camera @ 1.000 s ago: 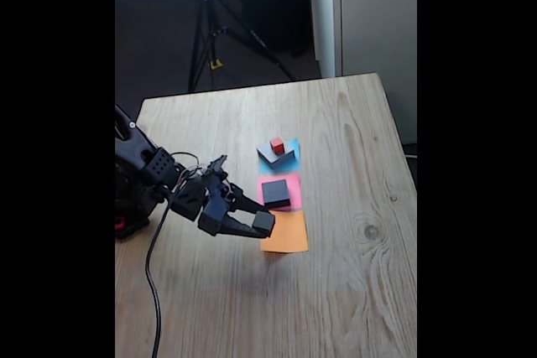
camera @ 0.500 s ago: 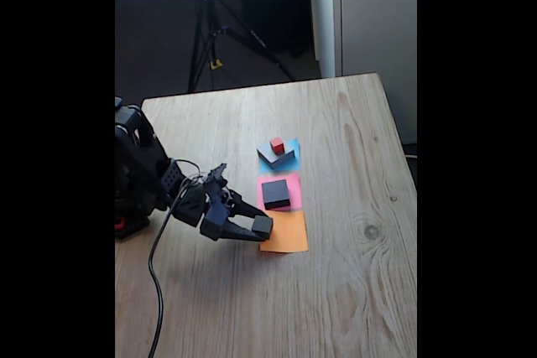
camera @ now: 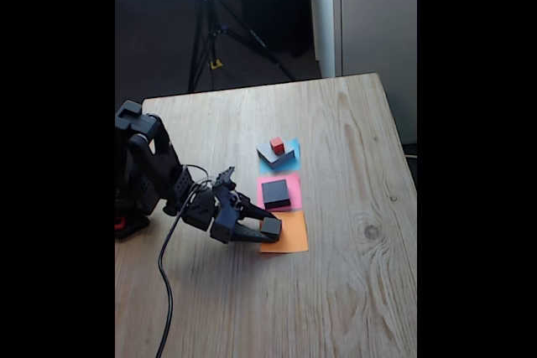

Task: Tower of hanoi

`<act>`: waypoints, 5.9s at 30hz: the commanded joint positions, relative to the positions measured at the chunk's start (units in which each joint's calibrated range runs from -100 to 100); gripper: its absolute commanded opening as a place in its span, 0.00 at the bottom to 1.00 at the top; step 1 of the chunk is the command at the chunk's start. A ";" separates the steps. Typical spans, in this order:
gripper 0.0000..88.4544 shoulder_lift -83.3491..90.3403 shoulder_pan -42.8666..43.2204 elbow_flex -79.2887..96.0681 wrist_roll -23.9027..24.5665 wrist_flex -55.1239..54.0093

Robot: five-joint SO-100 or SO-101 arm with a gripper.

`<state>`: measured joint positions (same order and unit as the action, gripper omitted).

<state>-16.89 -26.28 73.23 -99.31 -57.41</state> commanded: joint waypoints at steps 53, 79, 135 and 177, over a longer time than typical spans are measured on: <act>0.00 63.06 30.25 -74.14 4.32 148.18; 0.18 68.44 38.02 -26.23 -0.69 101.96; 0.34 -3.10 45.21 -9.68 2.15 -7.30; 0.18 -5.75 45.71 -10.32 -0.69 -5.85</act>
<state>-22.87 19.67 63.75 -98.96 -63.81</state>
